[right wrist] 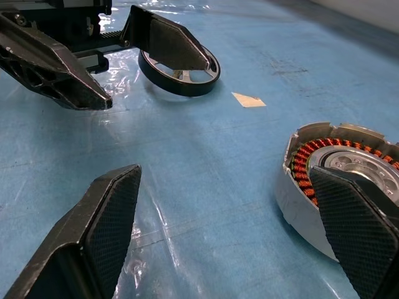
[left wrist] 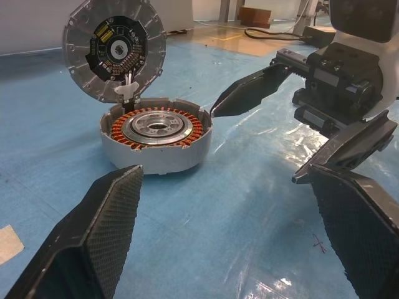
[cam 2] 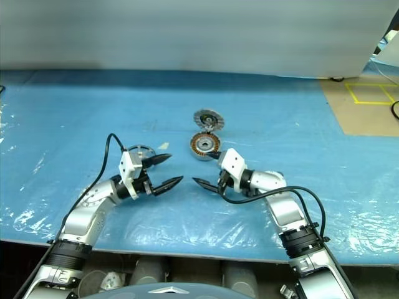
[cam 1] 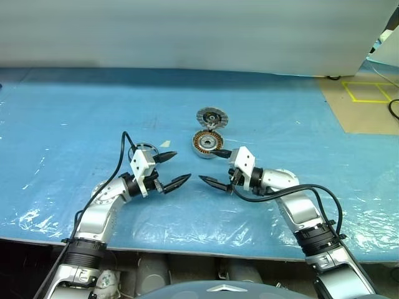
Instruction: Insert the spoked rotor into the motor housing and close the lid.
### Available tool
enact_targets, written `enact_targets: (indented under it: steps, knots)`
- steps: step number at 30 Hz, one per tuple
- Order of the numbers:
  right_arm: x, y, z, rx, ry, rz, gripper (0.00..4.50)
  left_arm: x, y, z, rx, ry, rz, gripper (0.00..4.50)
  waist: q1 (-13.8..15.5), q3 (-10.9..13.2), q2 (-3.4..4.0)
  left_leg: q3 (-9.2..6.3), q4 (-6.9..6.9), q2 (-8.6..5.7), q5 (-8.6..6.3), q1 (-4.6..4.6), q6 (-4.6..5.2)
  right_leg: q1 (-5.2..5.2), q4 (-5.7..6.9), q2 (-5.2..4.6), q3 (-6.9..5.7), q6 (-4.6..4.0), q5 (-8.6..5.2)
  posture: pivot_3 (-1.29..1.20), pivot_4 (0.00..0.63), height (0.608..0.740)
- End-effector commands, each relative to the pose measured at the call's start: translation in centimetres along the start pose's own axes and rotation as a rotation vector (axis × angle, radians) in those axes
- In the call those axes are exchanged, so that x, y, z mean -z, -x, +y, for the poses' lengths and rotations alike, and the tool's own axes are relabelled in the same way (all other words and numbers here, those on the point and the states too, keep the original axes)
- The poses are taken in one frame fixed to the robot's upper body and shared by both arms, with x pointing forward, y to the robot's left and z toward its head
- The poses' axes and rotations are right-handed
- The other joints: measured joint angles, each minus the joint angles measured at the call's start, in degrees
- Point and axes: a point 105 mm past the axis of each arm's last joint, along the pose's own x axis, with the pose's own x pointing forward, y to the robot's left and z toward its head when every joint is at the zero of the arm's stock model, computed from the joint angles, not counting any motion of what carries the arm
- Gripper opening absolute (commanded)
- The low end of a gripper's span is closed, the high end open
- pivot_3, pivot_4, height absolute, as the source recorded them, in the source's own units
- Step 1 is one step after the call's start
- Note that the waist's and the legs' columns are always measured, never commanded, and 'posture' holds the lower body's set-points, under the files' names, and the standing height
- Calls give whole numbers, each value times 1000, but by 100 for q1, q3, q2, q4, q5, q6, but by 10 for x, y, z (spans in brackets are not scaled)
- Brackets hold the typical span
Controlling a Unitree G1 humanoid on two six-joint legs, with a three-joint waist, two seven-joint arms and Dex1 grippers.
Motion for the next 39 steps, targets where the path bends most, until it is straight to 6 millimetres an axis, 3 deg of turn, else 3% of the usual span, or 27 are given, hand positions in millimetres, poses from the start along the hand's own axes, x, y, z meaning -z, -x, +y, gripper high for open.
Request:
enact_targets:
  steps: [1,39]
  knots:
    - [-5,1,0,-3,26,-16,4500,-14,-6,-4,21,-39,-38,4462,0,0,0,0,0,0,0,0,0,0,0,0,0,0,0,0,150,740]
    - [-12,0,-4,-15,23,-13,4500,-10,2,-6,-7,-28,-29,4462,0,0,0,0,0,0,0,0,0,0,0,0,0,0,0,0,150,740]
